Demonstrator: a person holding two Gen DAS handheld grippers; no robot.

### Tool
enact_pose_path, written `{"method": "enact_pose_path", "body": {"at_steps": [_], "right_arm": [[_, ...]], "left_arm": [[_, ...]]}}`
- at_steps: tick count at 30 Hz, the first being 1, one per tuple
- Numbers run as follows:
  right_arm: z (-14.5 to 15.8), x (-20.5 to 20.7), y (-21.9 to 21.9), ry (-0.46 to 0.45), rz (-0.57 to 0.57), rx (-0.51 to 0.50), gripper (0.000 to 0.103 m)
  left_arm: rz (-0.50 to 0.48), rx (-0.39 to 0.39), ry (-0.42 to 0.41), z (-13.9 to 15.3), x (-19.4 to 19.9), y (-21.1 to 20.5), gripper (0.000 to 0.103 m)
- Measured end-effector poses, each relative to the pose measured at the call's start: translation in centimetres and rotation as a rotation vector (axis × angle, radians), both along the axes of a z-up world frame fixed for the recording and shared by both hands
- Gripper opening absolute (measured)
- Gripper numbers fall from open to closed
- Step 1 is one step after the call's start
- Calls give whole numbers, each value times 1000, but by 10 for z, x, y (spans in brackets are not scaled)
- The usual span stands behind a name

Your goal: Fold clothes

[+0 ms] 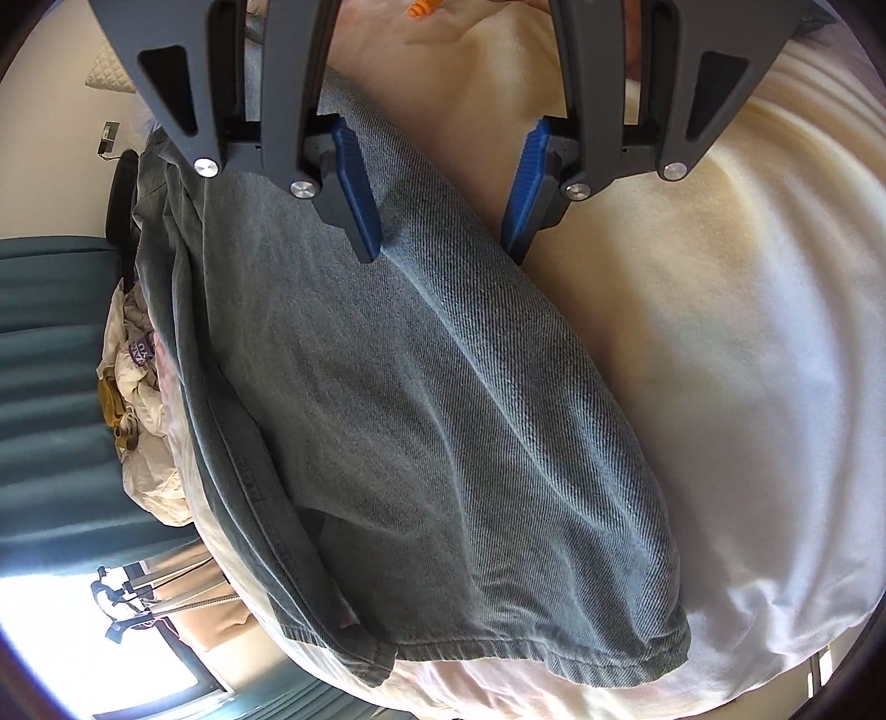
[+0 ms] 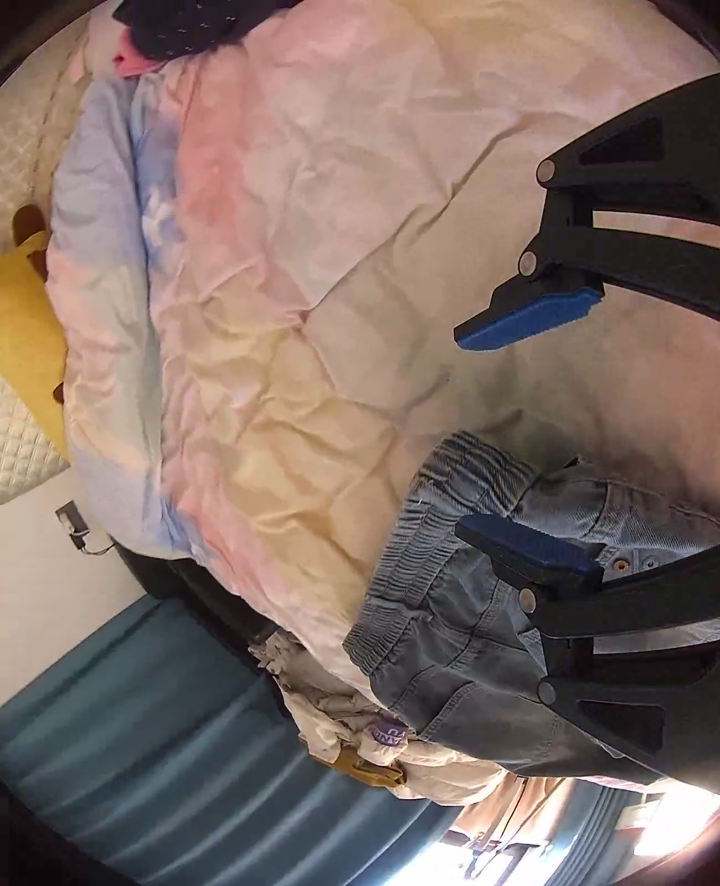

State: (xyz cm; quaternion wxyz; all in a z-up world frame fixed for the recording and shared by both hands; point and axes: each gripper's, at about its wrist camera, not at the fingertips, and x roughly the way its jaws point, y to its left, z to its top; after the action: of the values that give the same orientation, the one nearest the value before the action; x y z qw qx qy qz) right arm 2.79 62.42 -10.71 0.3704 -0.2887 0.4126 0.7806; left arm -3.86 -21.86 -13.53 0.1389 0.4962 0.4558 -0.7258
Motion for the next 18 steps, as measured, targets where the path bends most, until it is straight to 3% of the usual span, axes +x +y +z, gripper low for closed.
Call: {"method": "enact_pose_path", "body": {"at_steps": [7,12,18], "right_arm": [[-26,-1,4,21,6,-133,64],[-31,2,2,49,4,-181,68],[-28,19,1,79,-51,-195,68]], "left_arm": [[0,41,-3,-6,-5,2,46],[55,177,47,-17,-2,-8,46],[72,283,88,-23,-5,-16,46]]}}
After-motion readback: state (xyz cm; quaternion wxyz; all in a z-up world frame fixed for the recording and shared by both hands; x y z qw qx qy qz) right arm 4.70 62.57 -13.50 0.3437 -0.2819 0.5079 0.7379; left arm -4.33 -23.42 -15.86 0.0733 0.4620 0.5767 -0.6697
